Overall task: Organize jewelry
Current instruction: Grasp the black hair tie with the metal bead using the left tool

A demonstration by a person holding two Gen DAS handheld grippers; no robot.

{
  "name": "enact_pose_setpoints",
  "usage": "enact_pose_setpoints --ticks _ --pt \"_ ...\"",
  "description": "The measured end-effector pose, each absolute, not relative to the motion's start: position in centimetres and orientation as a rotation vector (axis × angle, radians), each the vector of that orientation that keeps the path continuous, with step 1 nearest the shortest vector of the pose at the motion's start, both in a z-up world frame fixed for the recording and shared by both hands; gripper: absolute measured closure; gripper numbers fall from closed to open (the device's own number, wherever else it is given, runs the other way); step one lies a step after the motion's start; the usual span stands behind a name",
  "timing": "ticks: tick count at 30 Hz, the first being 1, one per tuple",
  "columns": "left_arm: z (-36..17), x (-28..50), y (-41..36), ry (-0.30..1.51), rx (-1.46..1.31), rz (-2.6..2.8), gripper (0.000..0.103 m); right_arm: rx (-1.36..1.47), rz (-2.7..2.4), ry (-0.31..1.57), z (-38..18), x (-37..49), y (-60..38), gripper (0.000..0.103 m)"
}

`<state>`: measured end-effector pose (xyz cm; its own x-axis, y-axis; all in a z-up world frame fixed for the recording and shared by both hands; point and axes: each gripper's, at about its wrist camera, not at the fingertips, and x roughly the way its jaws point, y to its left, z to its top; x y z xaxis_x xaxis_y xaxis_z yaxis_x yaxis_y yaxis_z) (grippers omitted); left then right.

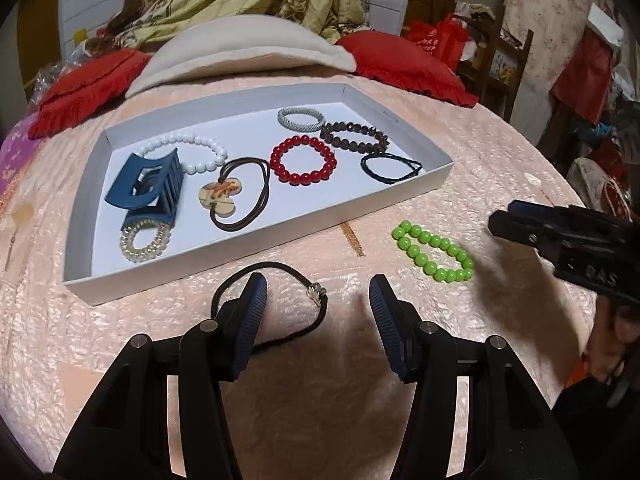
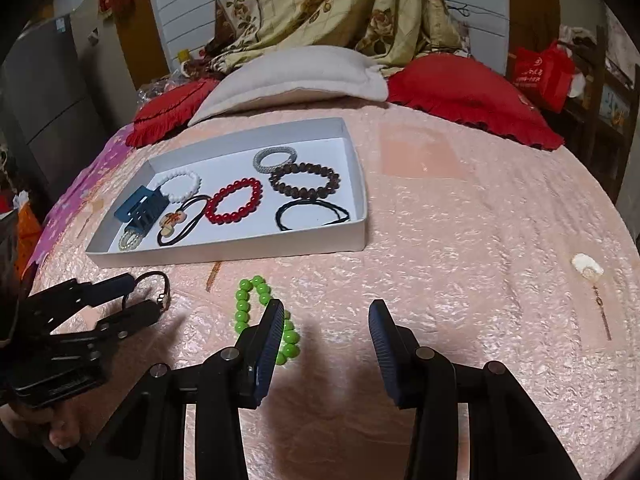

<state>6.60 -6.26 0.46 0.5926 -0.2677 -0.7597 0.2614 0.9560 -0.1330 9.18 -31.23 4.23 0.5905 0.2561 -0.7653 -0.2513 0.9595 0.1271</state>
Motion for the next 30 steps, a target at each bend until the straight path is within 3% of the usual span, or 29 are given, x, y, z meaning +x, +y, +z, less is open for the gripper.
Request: enact_pose_setpoints --ticks 22,25,27,30 --pt "-1.0 6.9 -6.9 0.905 -0.014 -0.284 0.052 -0.046 0.277 0.939 3.3 9.7 -30.7 0.061" --pt "-1.0 7.0 -7.0 0.902 -0.002 -0.272 0.061 -0.052 0.278 0.941 3.2 9.8 -30.6 0.06" --pt "-1.1 7.1 -6.7 0.904 -0.009 -0.262 0.08 -0.058 0.276 0.944 3.1 9.8 -30.6 0.06" --pt "-1.2 7.4 -5.8 0.912 -0.038 -0.257 0.096 -0.058 0.271 0.948 2.9 9.8 -30.8 0.06"
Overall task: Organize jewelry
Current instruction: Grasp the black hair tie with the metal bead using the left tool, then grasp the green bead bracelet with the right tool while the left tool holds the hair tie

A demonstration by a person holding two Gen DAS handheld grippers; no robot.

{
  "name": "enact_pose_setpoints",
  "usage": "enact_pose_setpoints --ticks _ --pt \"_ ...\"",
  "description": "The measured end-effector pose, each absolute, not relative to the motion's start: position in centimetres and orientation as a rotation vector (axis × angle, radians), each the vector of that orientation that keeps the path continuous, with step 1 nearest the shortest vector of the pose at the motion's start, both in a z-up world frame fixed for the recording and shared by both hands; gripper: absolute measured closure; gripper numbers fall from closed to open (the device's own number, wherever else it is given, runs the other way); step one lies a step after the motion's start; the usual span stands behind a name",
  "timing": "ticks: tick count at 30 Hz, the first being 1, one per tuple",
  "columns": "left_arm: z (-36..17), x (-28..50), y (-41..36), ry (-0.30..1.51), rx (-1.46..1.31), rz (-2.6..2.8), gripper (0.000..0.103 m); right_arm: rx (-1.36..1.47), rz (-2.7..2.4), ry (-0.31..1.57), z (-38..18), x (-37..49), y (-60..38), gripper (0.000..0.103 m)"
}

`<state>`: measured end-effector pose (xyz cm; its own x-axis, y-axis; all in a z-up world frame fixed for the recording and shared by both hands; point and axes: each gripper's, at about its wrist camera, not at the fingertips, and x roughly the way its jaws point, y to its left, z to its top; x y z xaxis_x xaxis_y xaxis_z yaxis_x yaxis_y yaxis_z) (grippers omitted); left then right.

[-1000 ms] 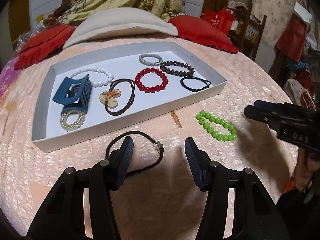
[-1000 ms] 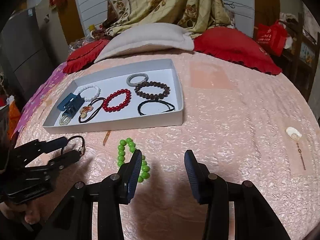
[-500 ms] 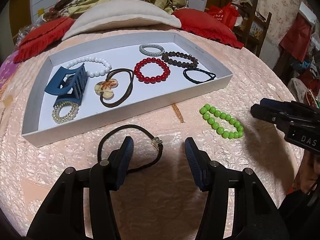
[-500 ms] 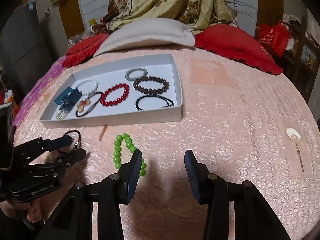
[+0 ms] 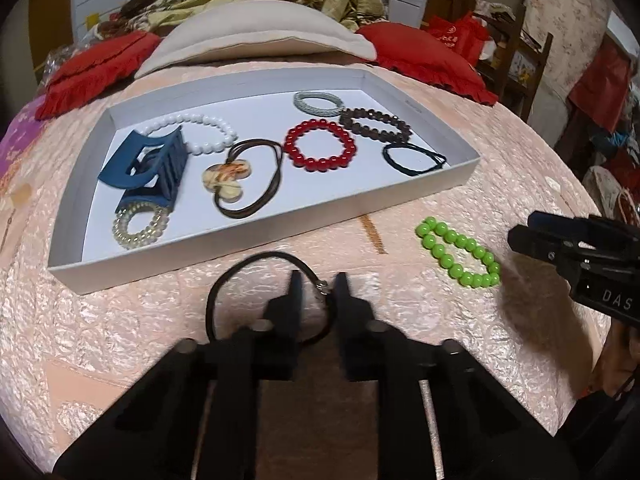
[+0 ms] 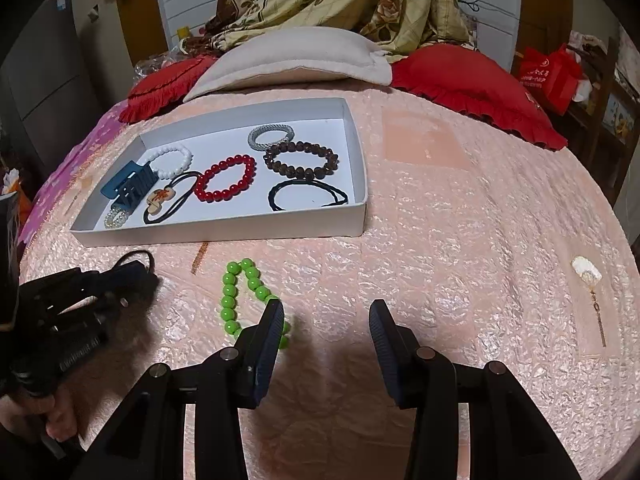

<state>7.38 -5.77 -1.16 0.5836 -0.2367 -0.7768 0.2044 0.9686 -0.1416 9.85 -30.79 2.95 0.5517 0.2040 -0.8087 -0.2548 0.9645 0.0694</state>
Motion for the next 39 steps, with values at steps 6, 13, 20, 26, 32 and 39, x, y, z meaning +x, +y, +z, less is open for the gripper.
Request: enact_pose_setpoints --ticks 6,13,20,26,32,39 --pt "-0.5 6.4 -5.1 0.898 -0.041 -0.267 0.099 -0.06 0.26 0.961 2.5 10.0 -31.2 0.06" --pt "2.0 3.9 -3.4 0.843 -0.103 -0.249 0.099 -0.024 0.316 0.947 2.5 9.7 -31.4 0.06" --pt "1.4 4.7 -3.5 0.866 -0.104 -0.223 0.099 -0.076 0.389 0.956 1.6 10.3 -29.0 0.06" --pt "1.5 4.8 -3.7 0.864 -0.095 -0.226 0.099 -0.146 0.397 0.958 0.6 11.1 -27.7 0.08" --pt "0.9 5.1 -4.0 0.889 -0.091 -0.217 0.099 -0.179 0.429 0.95 0.5 10.9 -27.3 0.083" --pt "0.8 5.0 -4.2 0.891 -0.083 -0.219 0.099 -0.211 0.479 0.961 0.4 10.3 -26.3 0.047"
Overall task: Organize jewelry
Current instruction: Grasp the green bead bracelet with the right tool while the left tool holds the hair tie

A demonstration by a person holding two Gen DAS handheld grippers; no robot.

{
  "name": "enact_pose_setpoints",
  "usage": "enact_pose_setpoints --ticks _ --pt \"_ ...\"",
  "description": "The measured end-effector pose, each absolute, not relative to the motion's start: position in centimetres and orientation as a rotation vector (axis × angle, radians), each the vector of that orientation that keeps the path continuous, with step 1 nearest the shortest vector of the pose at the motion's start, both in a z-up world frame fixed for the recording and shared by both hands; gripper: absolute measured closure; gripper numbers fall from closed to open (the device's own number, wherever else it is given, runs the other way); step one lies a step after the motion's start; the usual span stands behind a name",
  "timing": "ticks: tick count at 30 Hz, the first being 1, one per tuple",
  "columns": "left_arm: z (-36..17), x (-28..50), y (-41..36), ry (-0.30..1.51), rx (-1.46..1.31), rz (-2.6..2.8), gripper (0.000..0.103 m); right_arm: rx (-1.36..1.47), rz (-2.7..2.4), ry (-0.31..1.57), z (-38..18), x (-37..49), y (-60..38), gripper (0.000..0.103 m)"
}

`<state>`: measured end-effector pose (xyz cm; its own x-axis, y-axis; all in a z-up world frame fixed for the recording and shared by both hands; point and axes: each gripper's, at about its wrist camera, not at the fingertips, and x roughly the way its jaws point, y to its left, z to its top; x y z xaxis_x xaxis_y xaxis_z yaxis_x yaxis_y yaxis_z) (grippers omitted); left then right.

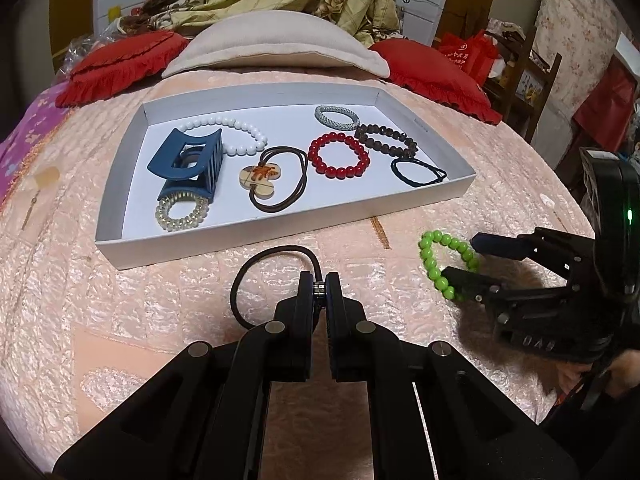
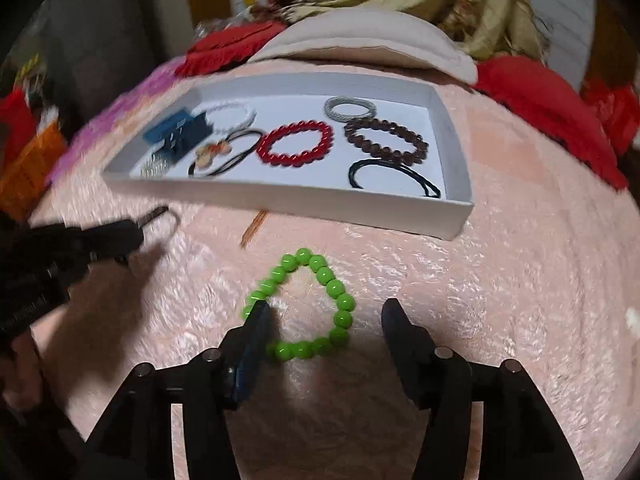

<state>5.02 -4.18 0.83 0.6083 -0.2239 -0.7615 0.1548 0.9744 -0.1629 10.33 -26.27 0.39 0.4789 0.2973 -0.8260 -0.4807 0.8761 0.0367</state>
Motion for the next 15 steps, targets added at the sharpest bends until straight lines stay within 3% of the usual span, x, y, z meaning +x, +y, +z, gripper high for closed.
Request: enact_pose_setpoints --ticks 2,5,10,15 --pt "0.83 5.04 -4.14 0.89 -0.084 -0.218 0.099 -0.188 0.482 0.965 0.44 10.45 -26.54 0.047" --pt "0.84 5.08 -4.17 0.89 -0.085 -0.219 0.099 -0.185 0.462 0.962 0.53 10.6 -26.98 0.06" --pt "0.82 5.1 -4.14 0.893 -0.085 -0.217 0.099 -0.218 0.483 0.953 0.66 10.06 -26.58 0.091" --pt "0.71 5.13 -4.24 0.898 -0.078 -0.219 0.099 -0.195 0.488 0.964 0.78 10.03 -26.62 0.094"
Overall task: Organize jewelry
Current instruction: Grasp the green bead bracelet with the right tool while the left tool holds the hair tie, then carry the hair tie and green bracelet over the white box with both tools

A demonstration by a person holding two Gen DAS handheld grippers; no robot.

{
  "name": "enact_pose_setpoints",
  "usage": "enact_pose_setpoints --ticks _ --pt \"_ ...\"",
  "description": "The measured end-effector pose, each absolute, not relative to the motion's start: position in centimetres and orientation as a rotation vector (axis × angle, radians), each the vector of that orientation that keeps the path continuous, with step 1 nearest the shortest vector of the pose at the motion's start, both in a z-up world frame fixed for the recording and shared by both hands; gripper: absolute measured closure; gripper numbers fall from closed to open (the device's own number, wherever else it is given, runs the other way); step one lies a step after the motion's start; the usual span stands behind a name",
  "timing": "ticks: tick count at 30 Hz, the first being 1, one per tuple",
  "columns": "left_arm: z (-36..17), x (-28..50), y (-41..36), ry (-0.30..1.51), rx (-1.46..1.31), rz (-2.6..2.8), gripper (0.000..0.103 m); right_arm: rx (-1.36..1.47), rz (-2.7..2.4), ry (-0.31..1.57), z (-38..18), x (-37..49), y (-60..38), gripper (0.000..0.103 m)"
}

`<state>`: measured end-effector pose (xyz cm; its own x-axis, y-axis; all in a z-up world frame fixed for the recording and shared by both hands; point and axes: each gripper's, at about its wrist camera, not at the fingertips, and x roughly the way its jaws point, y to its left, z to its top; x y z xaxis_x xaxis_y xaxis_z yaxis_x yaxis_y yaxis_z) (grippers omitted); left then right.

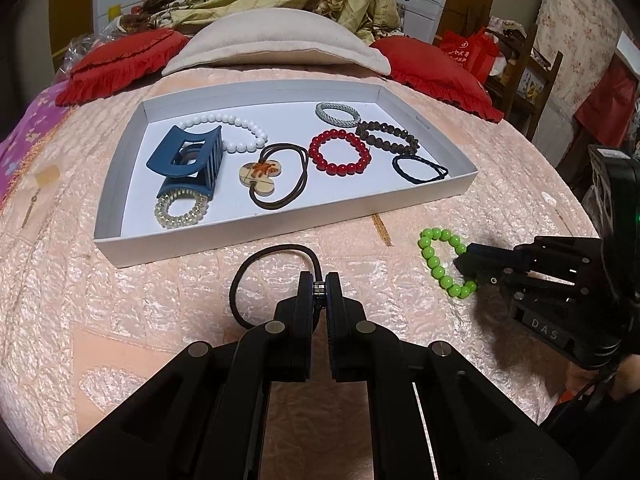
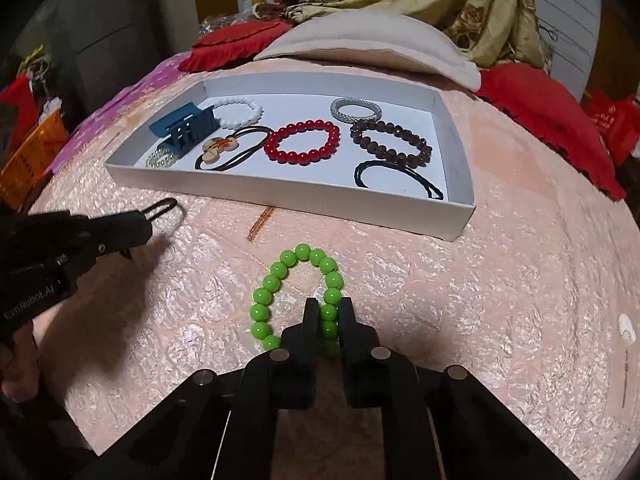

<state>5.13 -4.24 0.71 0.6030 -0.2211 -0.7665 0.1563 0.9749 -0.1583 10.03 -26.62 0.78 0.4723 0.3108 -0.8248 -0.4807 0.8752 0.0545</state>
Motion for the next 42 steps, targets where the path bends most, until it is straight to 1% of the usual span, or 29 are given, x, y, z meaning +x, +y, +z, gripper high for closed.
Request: enact_pose_setpoints --ticks 5,15,42 --pt "0.7 5.2 -4.4 0.898 -0.075 -0.218 0.099 -0.16 0.537 0.906 2.3 8.9 -26.3 0.094" --pt "0.4 5.5 -4.6 0.909 -0.064 -0.201 0.099 -0.111 0.537 0.848 3.9 8.2 -26.1 0.094" --pt "0.1 5.8 -5.0 0.916 -0.051 -0.195 0.099 -0.095 0.504 0.825 4.4 8.3 -26.7 0.094"
